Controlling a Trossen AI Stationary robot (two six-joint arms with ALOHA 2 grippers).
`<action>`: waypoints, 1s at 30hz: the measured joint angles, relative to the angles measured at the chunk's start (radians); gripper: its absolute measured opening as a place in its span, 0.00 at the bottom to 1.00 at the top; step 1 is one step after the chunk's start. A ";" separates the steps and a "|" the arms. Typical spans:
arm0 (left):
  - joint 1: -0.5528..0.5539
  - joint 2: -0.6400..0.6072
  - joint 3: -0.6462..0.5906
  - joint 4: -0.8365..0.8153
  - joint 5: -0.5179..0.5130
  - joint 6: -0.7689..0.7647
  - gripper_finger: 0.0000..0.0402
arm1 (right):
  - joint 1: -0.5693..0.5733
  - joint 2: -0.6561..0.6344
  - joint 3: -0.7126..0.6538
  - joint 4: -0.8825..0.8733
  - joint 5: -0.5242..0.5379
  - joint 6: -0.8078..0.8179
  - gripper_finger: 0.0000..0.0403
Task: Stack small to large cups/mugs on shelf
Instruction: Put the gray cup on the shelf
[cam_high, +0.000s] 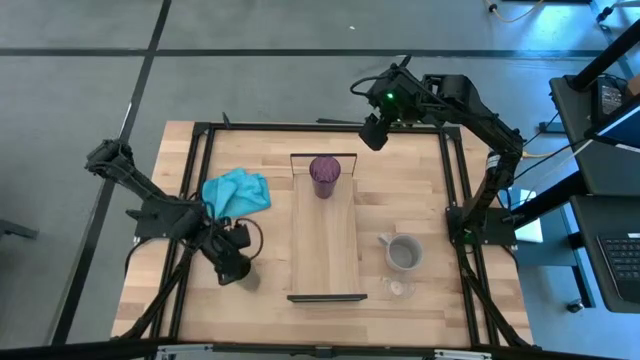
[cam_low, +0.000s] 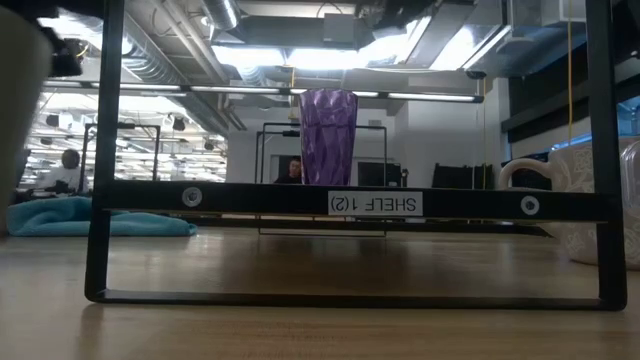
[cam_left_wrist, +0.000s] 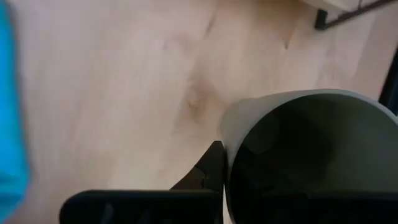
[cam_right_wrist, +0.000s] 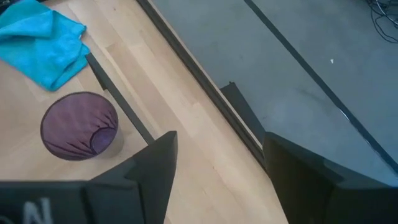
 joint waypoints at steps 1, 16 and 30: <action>0.019 -0.012 0.008 -0.022 -0.001 0.021 0.01 | -0.001 0.000 0.000 -0.006 0.000 0.001 0.59; 0.583 -0.069 0.169 -0.131 0.107 0.547 0.00 | 0.009 -0.107 -0.001 -0.046 0.010 0.046 0.59; 0.816 0.343 0.624 -0.273 0.177 1.067 0.00 | 0.054 -0.249 -0.034 -0.072 0.154 0.179 0.59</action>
